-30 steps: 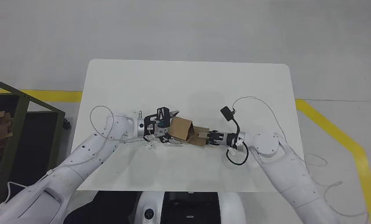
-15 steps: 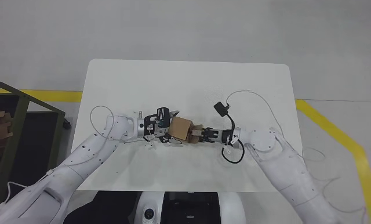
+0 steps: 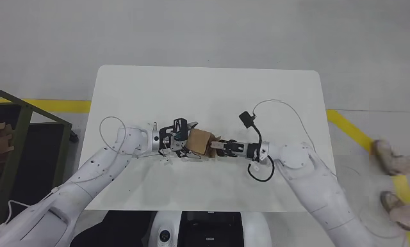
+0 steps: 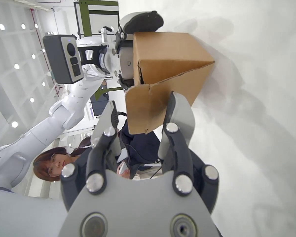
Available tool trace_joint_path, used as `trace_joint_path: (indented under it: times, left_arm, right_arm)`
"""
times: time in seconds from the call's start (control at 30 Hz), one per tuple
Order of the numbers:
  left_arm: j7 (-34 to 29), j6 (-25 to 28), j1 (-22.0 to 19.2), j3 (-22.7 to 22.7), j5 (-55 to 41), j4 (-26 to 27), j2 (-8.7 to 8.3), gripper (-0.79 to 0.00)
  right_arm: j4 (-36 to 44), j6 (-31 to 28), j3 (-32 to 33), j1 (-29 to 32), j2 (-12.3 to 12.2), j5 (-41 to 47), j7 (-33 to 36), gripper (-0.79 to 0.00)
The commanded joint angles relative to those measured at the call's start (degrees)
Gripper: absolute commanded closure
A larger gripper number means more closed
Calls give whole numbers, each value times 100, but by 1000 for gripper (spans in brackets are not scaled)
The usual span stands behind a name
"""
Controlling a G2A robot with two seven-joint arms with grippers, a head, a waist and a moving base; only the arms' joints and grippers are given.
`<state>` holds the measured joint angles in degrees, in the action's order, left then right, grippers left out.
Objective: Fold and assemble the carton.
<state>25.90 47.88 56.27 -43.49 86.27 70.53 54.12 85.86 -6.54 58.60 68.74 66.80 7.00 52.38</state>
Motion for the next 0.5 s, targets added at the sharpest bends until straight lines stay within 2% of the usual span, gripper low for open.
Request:
trace_joint_path:
  times: [0.0,0.13,0.23,0.37,0.47]
  left_arm:
    - [0,0,0,0,0,0,0,-785]
    - [0,0,0,0,0,0,0,-785]
    - [0,0,0,0,0,0,0,-785]
    - [0,0,0,0,0,0,0,-785]
    - [0,0,0,0,0,0,0,-785]
  right_arm:
    - [-120,-88,21,-23,-2,109,71,-372]
    - [-385,-312,-20,-74,28,553,247,-345]
    - [-593,-443,-83,-153,55,716,317,-256]
    - [-780,-582,-163,-239,92,929,382,-268]
    - [-898,-627,-199,-301,108,956,376,-237]
